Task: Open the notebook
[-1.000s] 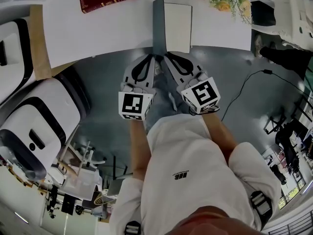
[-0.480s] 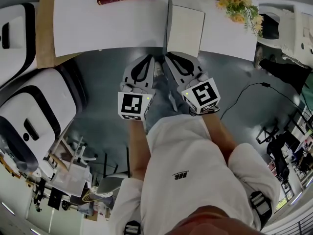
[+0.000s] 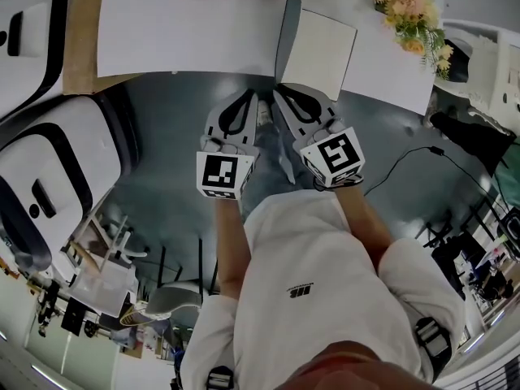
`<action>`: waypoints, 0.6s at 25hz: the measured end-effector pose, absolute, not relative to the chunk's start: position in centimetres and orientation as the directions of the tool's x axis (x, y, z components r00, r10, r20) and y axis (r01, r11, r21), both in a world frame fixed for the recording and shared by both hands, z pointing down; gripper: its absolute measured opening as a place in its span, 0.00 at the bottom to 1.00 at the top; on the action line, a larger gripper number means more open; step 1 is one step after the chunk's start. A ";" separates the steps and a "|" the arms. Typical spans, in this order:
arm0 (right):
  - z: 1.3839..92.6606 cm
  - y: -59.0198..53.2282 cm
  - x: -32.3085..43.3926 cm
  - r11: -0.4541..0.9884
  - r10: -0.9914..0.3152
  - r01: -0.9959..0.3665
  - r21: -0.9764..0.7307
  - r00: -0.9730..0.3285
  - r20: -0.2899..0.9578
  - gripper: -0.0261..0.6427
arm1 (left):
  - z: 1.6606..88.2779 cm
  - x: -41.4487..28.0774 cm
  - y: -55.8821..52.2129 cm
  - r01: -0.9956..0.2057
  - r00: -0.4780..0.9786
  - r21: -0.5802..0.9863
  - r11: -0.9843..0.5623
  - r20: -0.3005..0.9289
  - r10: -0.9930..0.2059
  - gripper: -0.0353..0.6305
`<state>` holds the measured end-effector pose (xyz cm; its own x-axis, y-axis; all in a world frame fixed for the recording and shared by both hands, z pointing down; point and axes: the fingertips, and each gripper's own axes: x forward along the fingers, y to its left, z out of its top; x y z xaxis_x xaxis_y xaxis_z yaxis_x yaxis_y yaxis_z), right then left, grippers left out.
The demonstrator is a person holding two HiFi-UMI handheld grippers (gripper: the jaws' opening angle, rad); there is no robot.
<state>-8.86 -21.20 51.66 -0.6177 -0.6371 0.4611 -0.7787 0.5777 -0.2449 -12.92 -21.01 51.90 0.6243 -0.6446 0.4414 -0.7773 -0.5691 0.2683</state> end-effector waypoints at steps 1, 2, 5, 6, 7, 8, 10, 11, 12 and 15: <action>51.7 -21.3 -9.1 0.583 -0.633 -0.774 -0.247 -0.623 0.460 0.06 | 51.9 -13.1 -21.1 -0.782 0.619 0.268 -0.563 0.440 -0.651 0.05; 51.8 -21.3 -9.3 0.587 -0.628 -0.769 -0.250 -0.629 0.459 0.06 | 51.8 -13.3 -21.1 -0.787 0.613 0.266 -0.557 0.439 -0.657 0.05; 52.3 -21.6 -10.0 0.601 -0.614 -0.756 -0.260 -0.645 0.455 0.06 | 52.3 -14.0 -21.2 -0.801 0.596 0.260 -0.540 0.444 -0.670 0.05; 52.4 -21.7 -10.3 0.606 -0.610 -0.752 -0.261 -0.649 0.455 0.06 | 52.4 -14.3 -21.2 -0.805 0.590 0.259 -0.534 0.446 -0.673 0.05; 52.6 -21.8 -10.6 0.611 -0.605 -0.747 -0.260 -0.653 0.455 0.06 | 52.5 -14.5 -21.4 -0.810 0.584 0.258 -0.527 0.446 -0.679 0.05; 52.7 -21.9 -10.9 0.616 -0.601 -0.744 -0.261 -0.657 0.455 0.06 | 52.4 -14.7 -21.5 -0.814 0.578 0.257 -0.521 0.445 -0.684 0.05; 52.9 -22.1 -11.4 0.623 -0.592 -0.736 -0.264 -0.665 0.456 0.06 | 52.4 -15.2 -21.7 -0.822 0.567 0.256 -0.508 0.445 -0.693 0.05; 53.0 -22.2 -11.6 0.627 -0.587 -0.732 -0.266 -0.668 0.456 0.06 | 52.4 -15.4 -21.8 -0.825 0.563 0.256 -0.503 0.446 -0.696 0.05; 53.1 -22.2 -11.9 0.630 -0.583 -0.729 -0.267 -0.672 0.458 0.06 | 52.4 -15.6 -21.8 -0.829 0.558 0.256 -0.498 0.447 -0.699 0.05; 53.5 -22.4 -12.5 0.642 -0.568 -0.718 -0.270 -0.681 0.462 0.06 | 52.6 -16.2 -22.0 -0.837 0.546 0.254 -0.484 0.451 -0.707 0.05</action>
